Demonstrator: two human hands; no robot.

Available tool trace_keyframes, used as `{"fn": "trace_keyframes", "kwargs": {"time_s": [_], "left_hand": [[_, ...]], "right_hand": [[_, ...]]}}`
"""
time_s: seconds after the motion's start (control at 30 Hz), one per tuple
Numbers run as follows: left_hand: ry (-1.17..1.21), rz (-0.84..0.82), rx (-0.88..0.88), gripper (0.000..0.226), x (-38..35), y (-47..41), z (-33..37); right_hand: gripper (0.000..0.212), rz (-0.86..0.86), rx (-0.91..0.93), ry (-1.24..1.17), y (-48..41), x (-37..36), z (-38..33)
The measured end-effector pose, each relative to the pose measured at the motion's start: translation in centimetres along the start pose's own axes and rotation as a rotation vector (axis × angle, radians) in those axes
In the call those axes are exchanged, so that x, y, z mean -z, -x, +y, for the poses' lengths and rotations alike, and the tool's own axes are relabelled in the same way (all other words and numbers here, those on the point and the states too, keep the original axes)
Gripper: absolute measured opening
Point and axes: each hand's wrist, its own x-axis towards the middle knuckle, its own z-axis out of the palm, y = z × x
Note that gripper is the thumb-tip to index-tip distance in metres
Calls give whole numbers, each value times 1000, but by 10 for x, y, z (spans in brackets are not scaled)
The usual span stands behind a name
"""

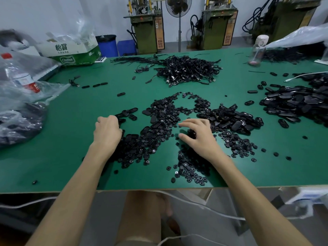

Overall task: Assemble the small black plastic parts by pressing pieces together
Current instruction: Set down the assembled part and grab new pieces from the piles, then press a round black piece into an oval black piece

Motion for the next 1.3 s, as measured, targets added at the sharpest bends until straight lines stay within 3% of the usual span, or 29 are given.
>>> {"fn": "trace_keyframes", "kwargs": {"time_s": [0.13,0.3,0.53,1.07,1.3], "left_hand": [[187,79,-95,31,-4,4,15],[428,79,-199,32,-14,22,45],[436,88,-279,36,-32,32,58],[307,261,-241,26,-32,17,30],[392,319,-202,21,-30,10,12]], "right_hand": [[45,-50,71,174,-1,-6,3],[34,-43,96,209,-2,-10,5],[13,-14,100,161,-3,-11,8],[13,-46,106,121,-2,-10,7],[10,-68,56,116,-2,-9,4]]}}
